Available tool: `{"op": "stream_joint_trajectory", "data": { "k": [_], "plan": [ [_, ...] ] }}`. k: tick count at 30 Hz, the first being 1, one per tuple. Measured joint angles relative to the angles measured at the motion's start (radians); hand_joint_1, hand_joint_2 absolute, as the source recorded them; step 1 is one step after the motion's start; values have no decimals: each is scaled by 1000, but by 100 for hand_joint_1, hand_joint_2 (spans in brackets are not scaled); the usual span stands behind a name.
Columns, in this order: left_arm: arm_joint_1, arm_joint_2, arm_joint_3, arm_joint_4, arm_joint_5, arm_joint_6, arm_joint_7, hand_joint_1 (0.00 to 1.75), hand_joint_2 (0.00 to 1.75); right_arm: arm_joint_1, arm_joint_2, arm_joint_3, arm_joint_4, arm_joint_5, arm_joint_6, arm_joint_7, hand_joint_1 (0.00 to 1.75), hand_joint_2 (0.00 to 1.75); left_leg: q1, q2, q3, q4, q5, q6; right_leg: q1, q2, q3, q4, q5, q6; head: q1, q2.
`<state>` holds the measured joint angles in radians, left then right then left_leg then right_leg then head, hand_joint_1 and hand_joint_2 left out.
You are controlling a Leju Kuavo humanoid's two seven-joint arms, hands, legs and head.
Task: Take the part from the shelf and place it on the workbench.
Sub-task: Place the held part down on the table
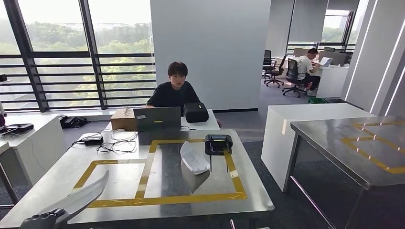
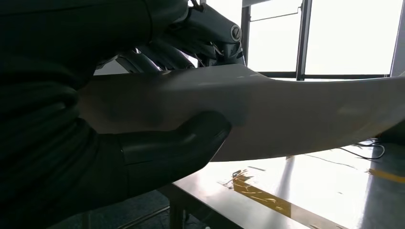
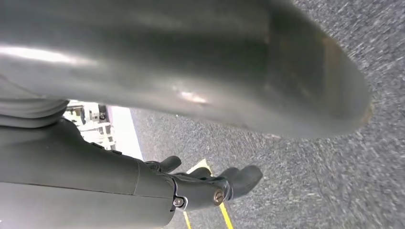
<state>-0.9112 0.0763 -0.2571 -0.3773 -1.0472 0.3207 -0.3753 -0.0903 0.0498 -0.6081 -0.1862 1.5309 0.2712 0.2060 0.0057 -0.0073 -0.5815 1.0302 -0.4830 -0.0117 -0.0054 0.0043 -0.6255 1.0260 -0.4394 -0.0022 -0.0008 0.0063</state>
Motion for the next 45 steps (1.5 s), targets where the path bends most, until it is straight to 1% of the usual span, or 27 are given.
{"op": "stream_joint_trajectory", "data": {
  "k": [2,5,6,7,8,10,12,15,17,18,20,21,22,23,24,25,27,28,33,35,37,38,39,40,42,44,45],
  "plan": [
    [-2,0,0,-3,0,0,-1,175,175,-1,0,0,0,0,0,0,0,0,1,1,-13,33,-22,-10,-5,0,10,-8,0,-14,-2,0],
    [-2,0,-1,-2,-2,0,-3,175,175,-2,0,1,0,0,0,0,0,0,2,1,-106,211,-94,-18,-5,0,21,-10,-7,-28,-5,0],
    [0,0,-1,-1,-5,-1,-4,175,175,-1,1,1,0,0,0,0,0,0,2,1,-138,261,-103,-19,-4,1,23,-10,-10,-29,-5,0],
    [2,-1,-2,-1,-10,-1,-8,175,175,0,1,1,0,0,0,0,0,0,2,1,-155,279,-94,-19,-4,2,26,-9,-13,-29,-5,0],
    [4,-2,-2,0,-15,-1,-13,175,175,1,1,1,0,0,0,0,0,0,2,1,-152,257,-65,-18,-3,3,29,-7,-17,-28,-5,0],
    [4,-6,-5,-1,-28,-1,-25,175,175,1,2,1,0,0,0,0,0,0,1,1,-102,130,14,-10,-3,4,39,-3,-28,-23,-6,0],
    [4,-15,-12,-2,-40,0,-35,175,175,-2,4,1,0,0,-1,0,0,0,-2,1,-53,28,48,-3,0,4,43,2,-37,-14,-6,0],
    [6,-32,-28,-7,-57,0,-47,175,175,-4,4,1,0,0,-1,1,0,0,-4,-1,-40,5,41,11,1,4,43,1,-41,1,-3,0],
    [5,-45,-37,-13,-62,0,-50,175,175,-6,4,1,-1,0,0,1,0,0,0,-1,-34,-1,40,23,0,2,33,26,-58,13,-1,0],
    [4,-52,-41,-16,-64,0,-50,175,175,-7,4,1,-1,0,-1,1,0,0,3,-1,-31,-4,39,28,-1,1,13,66,-78,18,1,0],
    [4,-63,-48,-20,-65,-1,-51,175,175,-9,4,1,-1,0,-1,1,0,0,3,0,-28,-4,35,34,-4,0,-58,199,-130,27,4,0],
    [6,-66,-51,-20,-65,-1,-51,175,175,-9,4,1,-1,0,-1,2,0,0,3,0,-26,-3,33,35,-6,0,-94,257,-146,30,5,0],
    [8,-69,-52,-20,-66,-1,-51,175,175,-8,4,1,-1,0,-1,1,0,0,3,0,-24,-3,30,35,-7,0,-117,286,-142,33,5,0],
    [9,-72,-52,-20,-67,-1,-52,175,175,-7,4,1,-1,0,-1,1,0,0,4,0,-20,-2,27,34,-9,0,-119,274,-118,34,6,0],
    [10,-74,-53,-21,-67,-1,-52,175,175,-7,4,1,-1,0,-1,1,0,0,4,0,-15,-1,23,32,-11,0,-101,222,-79,34,6,0],
    [10,-75,-53,-21,-67,-1,-52,175,175,-7,4,1,-1,0,-1,1,0,0,5,0,-10,0,17,28,-13,-2,-71,148,-37,34,6,0],
    [8,-77,-53,-23,-67,-2,-51,175,175,-8,4,1,-1,0,-1,1,0,0,2,-1,-5,2,9,18,-11,-2,-18,32,3,30,5,0],
    [7,-77,-53,-23,-67,-2,-51,175,175,-8,4,1,0,0,-1,1,0,0,0,-2,-5,2,7,12,-10,-2,-7,8,4,26,4,0],
    [5,-78,-53,-26,-67,-2,-52,175,175,-7,4,1,-1,0,-1,1,0,0,1,0,-11,22,-13,-15,-12,-1,10,-5,-4,-6,0,1],
    [3,-78,-55,-26,-67,-2,-52,175,175,-9,4,1,-1,0,-1,1,0,0,2,1,-55,109,-52,-19,-12,-1,16,-6,-7,-15,-3,1],
    [6,-78,-58,-24,-67,-2,-52,175,175,-9,4,1,-1,0,-2,1,0,0,2,1,-130,242,-98,-22,-10,-1,20,-6,-12,-21,-3,1],
    [9,-78,-59,-23,-67,-3,-52,175,175,-8,4,1,-1,0,-2,1,0,0,2,1,-159,286,-102,-23,-9,0,23,-5,-15,-23,-3,1],
    [11,-78,-60,-23,-67,-3,-52,175,175,-7,4,1,-1,0,-2,1,0,0,2,1,-169,290,-85,-22,-9,1,27,-4,-19,-23,-4,1],
    [12,-77,-60,-23,-67,-3,-52,175,175,-6,4,1,-1,0,-2,1,0,0,2,1,-160,254,-49,-19,-9,3,31,-3,-23,-21,-4,1],
    [10,-78,-61,-23,-67,-3,-52,175,175,-6,5,1,-1,0,-2,1,0,0,1,2,-102,116,31,-10,-8,4,41,2,-34,-15,-5,1],
    [5,-78,-62,-23,-67,-3,-52,175,175,-8,5,1,-1,0,-2,1,0,0,-3,1,-58,23,55,-1,-6,5,43,7,-43,-4,-4,1],
    [4,-79,-64,-23,-67,-3,-53,175,175,-9,5,2,-1,0,-2,1,0,0,-5,1,-52,14,48,2,-5,5,41,7,-45,1,-4,1]
  ]
}}
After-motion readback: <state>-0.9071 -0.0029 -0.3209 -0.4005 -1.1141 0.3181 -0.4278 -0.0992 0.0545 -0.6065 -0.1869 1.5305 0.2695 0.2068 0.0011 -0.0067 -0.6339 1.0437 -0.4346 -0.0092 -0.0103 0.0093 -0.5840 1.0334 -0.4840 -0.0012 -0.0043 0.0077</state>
